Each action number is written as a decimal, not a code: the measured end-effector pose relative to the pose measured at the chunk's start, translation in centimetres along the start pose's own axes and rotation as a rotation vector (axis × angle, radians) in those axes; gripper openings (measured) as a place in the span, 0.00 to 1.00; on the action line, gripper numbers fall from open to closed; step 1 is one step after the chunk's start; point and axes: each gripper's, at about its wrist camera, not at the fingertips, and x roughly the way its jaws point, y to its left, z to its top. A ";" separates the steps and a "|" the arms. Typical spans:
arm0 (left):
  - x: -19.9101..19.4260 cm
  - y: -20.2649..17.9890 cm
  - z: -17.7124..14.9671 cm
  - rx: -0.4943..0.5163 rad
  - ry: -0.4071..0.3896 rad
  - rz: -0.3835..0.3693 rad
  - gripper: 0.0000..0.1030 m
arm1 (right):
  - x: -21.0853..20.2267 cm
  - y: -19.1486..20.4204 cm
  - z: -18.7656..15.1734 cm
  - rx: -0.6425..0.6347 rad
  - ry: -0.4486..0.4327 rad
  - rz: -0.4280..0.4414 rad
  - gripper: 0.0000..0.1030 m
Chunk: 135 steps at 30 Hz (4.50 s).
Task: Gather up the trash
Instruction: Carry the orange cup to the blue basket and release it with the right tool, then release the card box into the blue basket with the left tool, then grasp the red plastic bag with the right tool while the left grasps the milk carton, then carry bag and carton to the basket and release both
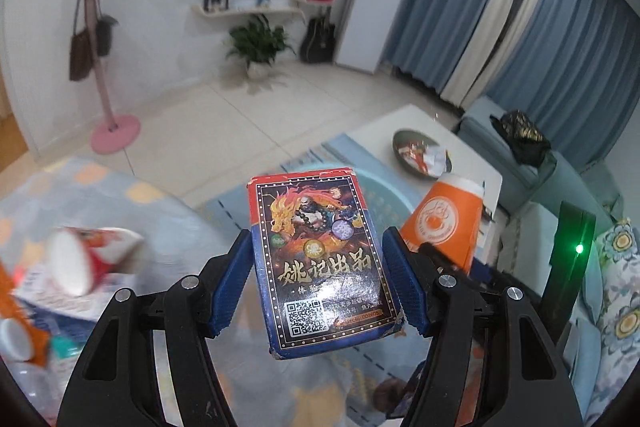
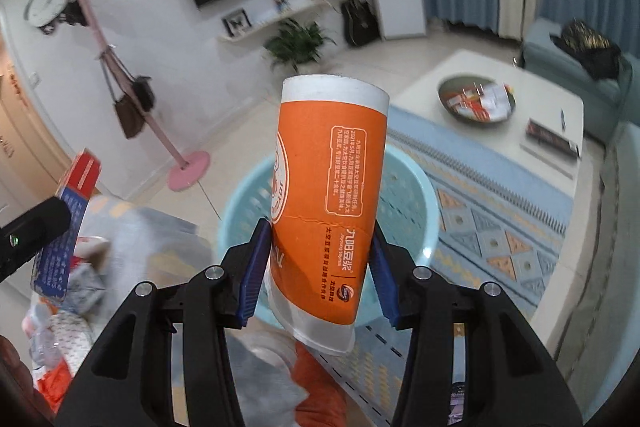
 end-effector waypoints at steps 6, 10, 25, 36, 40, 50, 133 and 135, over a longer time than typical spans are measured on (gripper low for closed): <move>6.8 -0.1 -0.6 -0.016 0.110 0.019 0.63 | 4.6 -1.4 -1.2 0.023 0.104 -0.039 0.46; 8.3 0.1 -0.7 -0.033 0.133 0.026 0.71 | 5.5 -1.7 -1.6 0.023 0.132 -0.035 0.46; -2.3 1.8 -2.2 -0.086 -0.030 -0.027 0.82 | -2.0 1.1 -1.0 -0.008 0.019 0.053 0.46; -17.0 7.4 -6.6 -0.135 -0.253 0.060 0.83 | -11.8 11.7 -4.2 -0.229 -0.102 0.231 0.53; -21.3 10.6 -9.3 -0.156 -0.289 0.149 0.83 | -14.3 16.3 -7.7 -0.326 -0.112 0.329 0.56; -26.3 21.0 -16.9 -0.317 -0.232 0.433 0.83 | -13.5 25.1 -17.3 -0.548 0.021 0.438 0.61; -20.1 14.1 -20.5 -0.069 -0.054 0.234 0.55 | -10.2 21.4 -19.9 -0.651 0.064 0.294 0.65; -20.7 13.6 -20.4 -0.064 -0.072 0.238 0.55 | -10.3 21.5 -19.8 -0.657 0.059 0.289 0.54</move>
